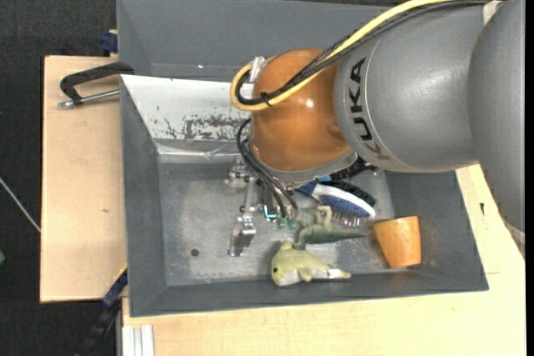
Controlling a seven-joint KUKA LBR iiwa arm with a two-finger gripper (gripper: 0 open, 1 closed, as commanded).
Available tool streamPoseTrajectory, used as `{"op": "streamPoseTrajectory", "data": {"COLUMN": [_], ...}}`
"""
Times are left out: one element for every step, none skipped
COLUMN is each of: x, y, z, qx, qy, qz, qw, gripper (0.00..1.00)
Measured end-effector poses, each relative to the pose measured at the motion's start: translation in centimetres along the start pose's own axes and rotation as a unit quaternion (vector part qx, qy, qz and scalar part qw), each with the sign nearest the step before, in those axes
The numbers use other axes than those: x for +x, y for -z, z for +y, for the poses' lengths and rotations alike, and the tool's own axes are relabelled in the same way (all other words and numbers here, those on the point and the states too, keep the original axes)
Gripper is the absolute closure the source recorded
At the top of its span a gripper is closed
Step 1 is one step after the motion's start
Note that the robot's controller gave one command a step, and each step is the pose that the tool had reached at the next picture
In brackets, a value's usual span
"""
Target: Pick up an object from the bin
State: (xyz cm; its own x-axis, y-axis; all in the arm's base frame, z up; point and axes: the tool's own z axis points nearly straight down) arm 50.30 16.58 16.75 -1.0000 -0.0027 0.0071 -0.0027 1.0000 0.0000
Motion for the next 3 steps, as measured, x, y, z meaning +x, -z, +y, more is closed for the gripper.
{"op": "streamPoseTrajectory", "data": {"x": [-0.1,0.5,-0.7], "y": [-5.6,-9.5,-9.5], "z": [-4.3,-11.9,-17.6], "qx": [0.001,-0.002,-0.001], "qy": [0.058,0.119,0.132], "qz": [-0.0011,-0.0075,-0.0085], "qw": [0.9983,0.9929,0.9912], "gripper": [0.00,0.00,0.00]}}
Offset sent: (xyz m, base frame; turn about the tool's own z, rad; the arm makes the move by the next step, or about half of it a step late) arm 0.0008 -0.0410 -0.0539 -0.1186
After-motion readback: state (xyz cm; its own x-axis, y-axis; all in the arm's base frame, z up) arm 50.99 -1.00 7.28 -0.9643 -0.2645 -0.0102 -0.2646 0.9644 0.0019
